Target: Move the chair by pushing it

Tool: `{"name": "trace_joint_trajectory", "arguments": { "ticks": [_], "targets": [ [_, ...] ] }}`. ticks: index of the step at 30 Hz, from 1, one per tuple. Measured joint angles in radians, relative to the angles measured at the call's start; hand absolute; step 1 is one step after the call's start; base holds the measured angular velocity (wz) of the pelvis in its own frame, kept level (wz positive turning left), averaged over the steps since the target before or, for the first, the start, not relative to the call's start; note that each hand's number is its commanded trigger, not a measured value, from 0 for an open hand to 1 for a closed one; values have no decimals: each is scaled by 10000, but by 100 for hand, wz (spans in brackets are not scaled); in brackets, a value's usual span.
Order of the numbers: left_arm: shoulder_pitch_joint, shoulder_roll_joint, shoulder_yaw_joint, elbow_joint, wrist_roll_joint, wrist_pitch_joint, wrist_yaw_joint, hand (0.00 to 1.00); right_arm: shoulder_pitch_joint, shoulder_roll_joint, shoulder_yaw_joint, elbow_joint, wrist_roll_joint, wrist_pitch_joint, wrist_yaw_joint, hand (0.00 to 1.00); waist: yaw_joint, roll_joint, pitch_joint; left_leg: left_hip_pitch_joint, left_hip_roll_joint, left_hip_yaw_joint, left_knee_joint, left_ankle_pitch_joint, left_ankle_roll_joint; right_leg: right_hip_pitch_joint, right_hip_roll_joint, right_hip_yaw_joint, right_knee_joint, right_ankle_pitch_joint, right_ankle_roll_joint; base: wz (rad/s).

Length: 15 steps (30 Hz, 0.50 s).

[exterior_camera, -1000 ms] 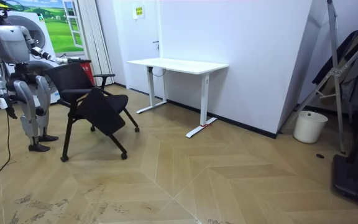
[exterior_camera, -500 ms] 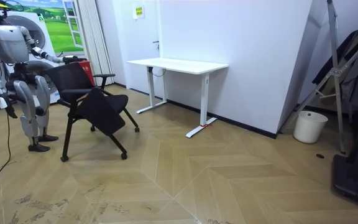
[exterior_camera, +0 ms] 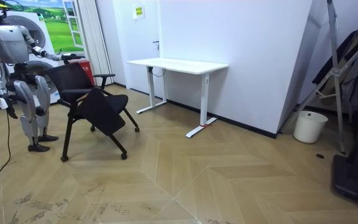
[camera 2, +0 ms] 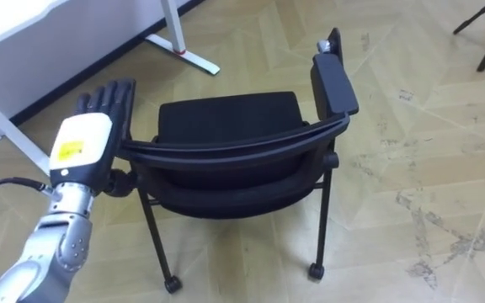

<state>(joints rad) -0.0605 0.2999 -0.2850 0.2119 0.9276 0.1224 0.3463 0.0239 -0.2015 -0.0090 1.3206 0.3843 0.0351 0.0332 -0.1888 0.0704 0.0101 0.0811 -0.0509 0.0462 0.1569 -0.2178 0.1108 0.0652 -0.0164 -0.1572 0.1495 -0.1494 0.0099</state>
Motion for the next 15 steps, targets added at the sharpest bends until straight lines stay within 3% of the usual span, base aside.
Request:
{"name": "trace_joint_trajectory", "arguments": {
  "ticks": [8,15],
  "targets": [
    [1,-2,-344,-469,0,-207,-313,0,-31,8,283,37,330,-142,32,0,3,15,19,13,7,53,-34,0,0,-19,17,175,-1,0,0,-1],
    [3,2,-716,-398,62,-142,-584,0,32,-4,289,60,335,-129,234,0,-8,-1,32,5,9,78,-51,0,-1,-56,21,212,16,0,0,-1]
  ]
}}
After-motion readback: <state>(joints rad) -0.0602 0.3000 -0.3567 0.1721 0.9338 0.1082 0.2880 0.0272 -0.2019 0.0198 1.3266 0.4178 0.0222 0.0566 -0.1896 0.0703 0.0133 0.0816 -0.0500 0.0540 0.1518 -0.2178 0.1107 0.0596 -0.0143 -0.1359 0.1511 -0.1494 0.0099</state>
